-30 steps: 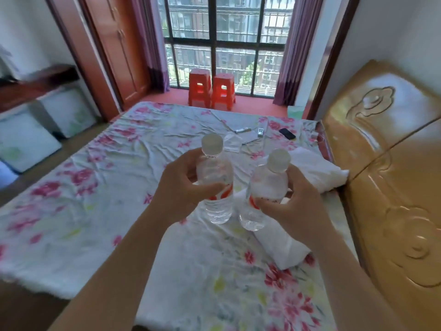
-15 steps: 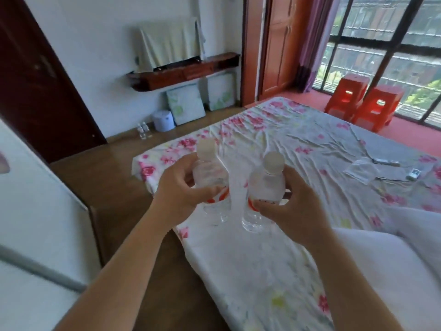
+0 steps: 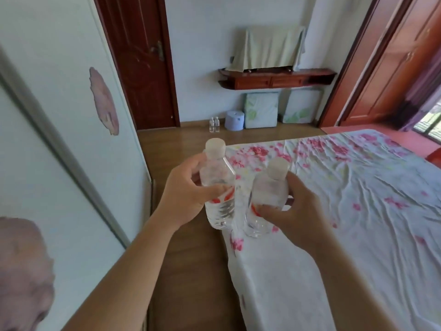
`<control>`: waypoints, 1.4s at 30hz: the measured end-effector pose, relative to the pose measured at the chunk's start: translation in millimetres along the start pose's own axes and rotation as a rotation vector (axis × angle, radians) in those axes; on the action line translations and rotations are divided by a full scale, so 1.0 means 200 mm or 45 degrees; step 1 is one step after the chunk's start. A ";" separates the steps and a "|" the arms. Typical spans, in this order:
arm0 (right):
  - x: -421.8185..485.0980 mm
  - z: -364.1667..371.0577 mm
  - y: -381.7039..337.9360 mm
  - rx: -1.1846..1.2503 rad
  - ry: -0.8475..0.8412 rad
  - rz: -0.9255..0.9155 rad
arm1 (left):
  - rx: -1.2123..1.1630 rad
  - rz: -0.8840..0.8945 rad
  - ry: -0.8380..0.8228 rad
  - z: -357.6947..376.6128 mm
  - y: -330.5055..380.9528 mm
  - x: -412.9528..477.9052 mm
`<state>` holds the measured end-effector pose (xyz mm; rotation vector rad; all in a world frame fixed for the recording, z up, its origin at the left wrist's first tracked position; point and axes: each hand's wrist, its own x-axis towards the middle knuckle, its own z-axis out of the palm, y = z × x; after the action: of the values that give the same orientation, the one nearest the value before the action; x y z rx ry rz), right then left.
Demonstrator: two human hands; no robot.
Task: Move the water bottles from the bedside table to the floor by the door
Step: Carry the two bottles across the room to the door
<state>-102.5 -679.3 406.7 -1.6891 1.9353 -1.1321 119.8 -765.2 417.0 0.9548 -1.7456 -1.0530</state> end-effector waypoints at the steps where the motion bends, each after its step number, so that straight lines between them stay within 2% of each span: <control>1: 0.04 0.04 -0.02 0.005 -0.007 -0.008 | 0.000 -0.006 0.010 -0.04 -0.02 0.03; 9: 0.44 0.25 -0.04 0.080 -0.111 -0.053 | 0.068 -0.076 0.130 -0.20 -0.21 0.33; 17: 1.07 0.44 0.02 0.185 -0.222 -0.161 | 0.132 -0.175 0.231 -0.31 -0.35 0.78; 26: 1.63 0.69 -0.13 0.229 -0.392 -0.264 | 0.037 -0.232 0.424 -0.61 -0.49 1.14; 36: 2.16 1.14 -0.37 0.146 -0.398 -0.342 | -0.006 -0.152 0.407 -1.06 -0.78 1.60; 42: 2.47 1.30 -0.42 0.138 -0.344 -0.283 | 0.013 -0.124 0.363 -1.23 -0.94 1.95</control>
<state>15.7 -1230.0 426.4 -1.9209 1.5279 -1.0012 249.9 -1245.9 420.0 1.1464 -1.4841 -0.9184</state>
